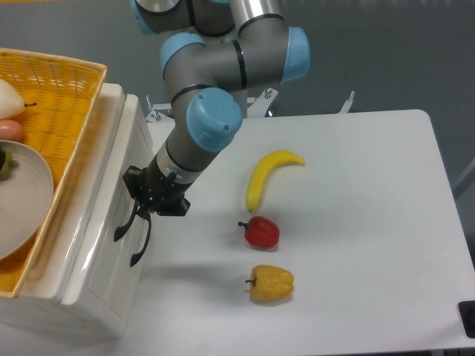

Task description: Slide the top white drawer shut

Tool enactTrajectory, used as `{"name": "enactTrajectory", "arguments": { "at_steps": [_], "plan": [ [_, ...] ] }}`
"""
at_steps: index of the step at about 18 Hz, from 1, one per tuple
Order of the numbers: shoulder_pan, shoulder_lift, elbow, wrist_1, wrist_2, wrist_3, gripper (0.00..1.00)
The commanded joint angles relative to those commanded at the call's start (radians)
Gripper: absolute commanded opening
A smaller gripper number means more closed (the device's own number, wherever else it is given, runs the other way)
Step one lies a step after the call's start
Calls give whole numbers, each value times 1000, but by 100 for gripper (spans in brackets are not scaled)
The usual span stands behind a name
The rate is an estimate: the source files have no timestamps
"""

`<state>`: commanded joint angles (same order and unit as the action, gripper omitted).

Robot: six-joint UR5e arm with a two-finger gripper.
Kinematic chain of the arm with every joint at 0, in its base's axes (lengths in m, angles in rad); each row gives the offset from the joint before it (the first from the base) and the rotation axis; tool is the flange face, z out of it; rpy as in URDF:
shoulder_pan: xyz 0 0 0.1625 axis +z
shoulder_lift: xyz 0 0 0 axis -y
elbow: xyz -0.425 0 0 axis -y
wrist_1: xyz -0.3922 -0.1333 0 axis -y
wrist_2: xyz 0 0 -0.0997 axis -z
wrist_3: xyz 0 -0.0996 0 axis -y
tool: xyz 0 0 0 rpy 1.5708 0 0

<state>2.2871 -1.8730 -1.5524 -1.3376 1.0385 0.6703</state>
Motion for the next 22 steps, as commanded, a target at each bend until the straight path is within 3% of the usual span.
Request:
{"name": "enactTrajectory", "arguments": {
  "at_steps": [6,12,14,19,22],
  "plan": [
    [104,3,-2,-2,43,23,25],
    [265,2,5,0,69,149,33],
    [336,-11,32,3,69,189,40],
    [451,-46,55,124,101,216,59],
    [486,-71,57,155,190,334,76]
  ]
}}
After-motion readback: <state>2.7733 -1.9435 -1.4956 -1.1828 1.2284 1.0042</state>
